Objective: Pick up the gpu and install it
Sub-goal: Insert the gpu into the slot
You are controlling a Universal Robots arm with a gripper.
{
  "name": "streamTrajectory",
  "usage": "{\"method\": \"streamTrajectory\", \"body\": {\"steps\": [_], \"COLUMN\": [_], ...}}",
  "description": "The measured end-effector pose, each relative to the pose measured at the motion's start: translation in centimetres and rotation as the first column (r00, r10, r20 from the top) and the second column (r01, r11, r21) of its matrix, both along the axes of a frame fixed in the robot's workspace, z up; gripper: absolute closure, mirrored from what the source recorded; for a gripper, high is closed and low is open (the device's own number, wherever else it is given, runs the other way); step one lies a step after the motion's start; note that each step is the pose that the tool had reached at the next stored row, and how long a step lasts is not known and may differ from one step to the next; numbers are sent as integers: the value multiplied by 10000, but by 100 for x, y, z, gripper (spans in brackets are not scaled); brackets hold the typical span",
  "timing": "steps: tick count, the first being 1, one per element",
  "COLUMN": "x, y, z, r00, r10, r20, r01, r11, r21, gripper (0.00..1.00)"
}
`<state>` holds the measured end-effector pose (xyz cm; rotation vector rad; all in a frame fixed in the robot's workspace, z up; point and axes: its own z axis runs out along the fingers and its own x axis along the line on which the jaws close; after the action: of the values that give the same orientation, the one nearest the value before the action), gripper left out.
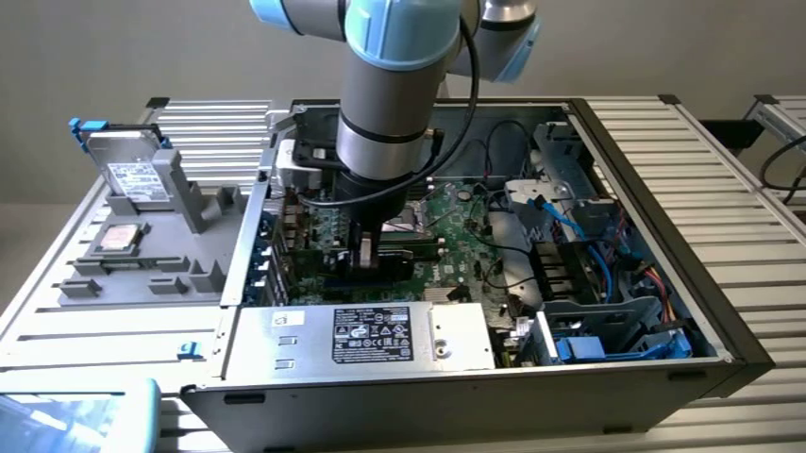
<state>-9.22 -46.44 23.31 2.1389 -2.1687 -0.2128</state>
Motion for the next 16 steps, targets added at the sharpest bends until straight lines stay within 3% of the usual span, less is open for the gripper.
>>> {"method": "streamTrajectory", "body": {"steps": [16], "x": [-11], "y": [0], "z": [-7], "r00": [10000], "r10": [19], "r20": [12], "r01": [-19], "r11": [10000], "r21": [-6], "gripper": [71]}}
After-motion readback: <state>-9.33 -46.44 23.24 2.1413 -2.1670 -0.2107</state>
